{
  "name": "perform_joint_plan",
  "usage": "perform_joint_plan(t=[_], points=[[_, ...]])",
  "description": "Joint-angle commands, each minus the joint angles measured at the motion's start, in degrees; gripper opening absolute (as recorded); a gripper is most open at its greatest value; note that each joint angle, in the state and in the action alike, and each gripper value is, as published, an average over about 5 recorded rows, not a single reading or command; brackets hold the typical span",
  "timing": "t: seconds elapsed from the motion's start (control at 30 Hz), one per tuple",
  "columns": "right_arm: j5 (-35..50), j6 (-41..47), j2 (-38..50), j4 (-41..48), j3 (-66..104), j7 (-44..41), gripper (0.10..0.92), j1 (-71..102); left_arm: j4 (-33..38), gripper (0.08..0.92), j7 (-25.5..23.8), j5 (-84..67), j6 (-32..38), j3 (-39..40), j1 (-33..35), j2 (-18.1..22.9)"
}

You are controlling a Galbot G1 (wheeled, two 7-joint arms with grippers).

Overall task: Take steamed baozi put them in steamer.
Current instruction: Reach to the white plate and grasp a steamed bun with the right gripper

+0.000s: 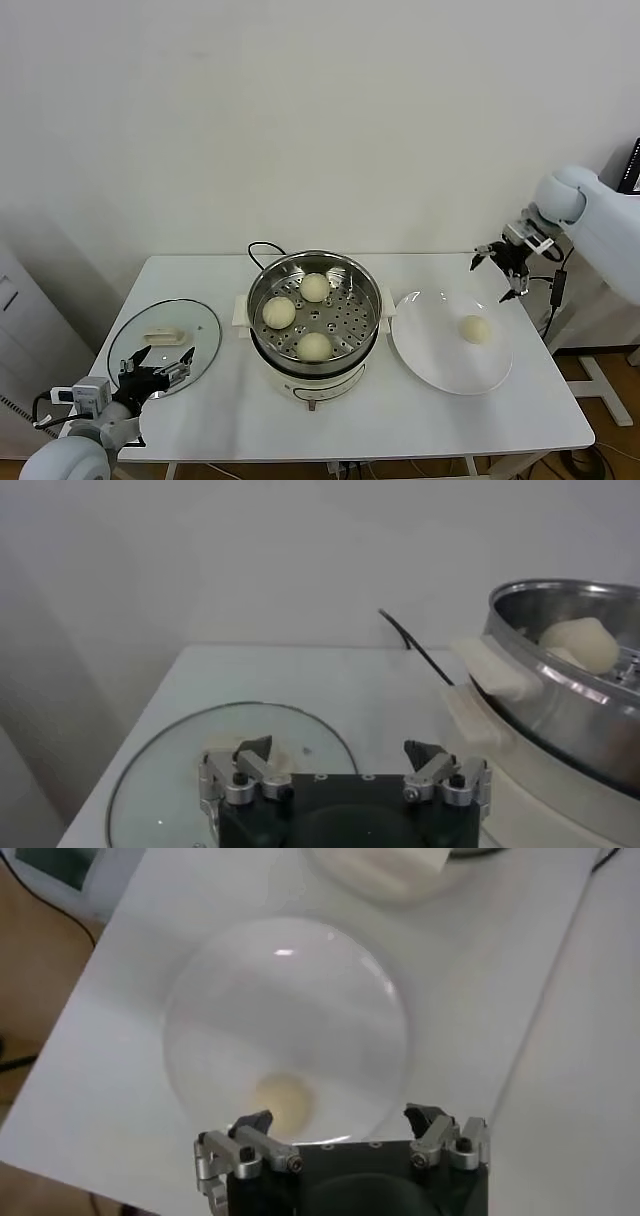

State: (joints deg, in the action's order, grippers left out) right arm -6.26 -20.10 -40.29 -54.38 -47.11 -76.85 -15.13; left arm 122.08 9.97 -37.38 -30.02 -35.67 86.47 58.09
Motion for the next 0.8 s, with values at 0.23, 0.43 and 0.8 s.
perform_joint_plan(t=[0.23,0.43,0.8], points=[[-8.45,0.61,-3.01,7.63,10.1,4.71,0.823,11.98,-0.14,0.823,-0.03,-0.01,-0.02,0.22,-0.23,-0.19],[-9.45,0.5,-5.02,10.23,12.08,7.35,0.823,14.11,-0.14,0.823,-0.03,0.0,-0.02,0.38,-0.17,-0.12],[-12.48,-0.34,-9.27,14.51,13.46,8.78,0.823,15.33,-0.11,0.823,-0.01,0.03,0.02,0.42,0.05,-0.01]])
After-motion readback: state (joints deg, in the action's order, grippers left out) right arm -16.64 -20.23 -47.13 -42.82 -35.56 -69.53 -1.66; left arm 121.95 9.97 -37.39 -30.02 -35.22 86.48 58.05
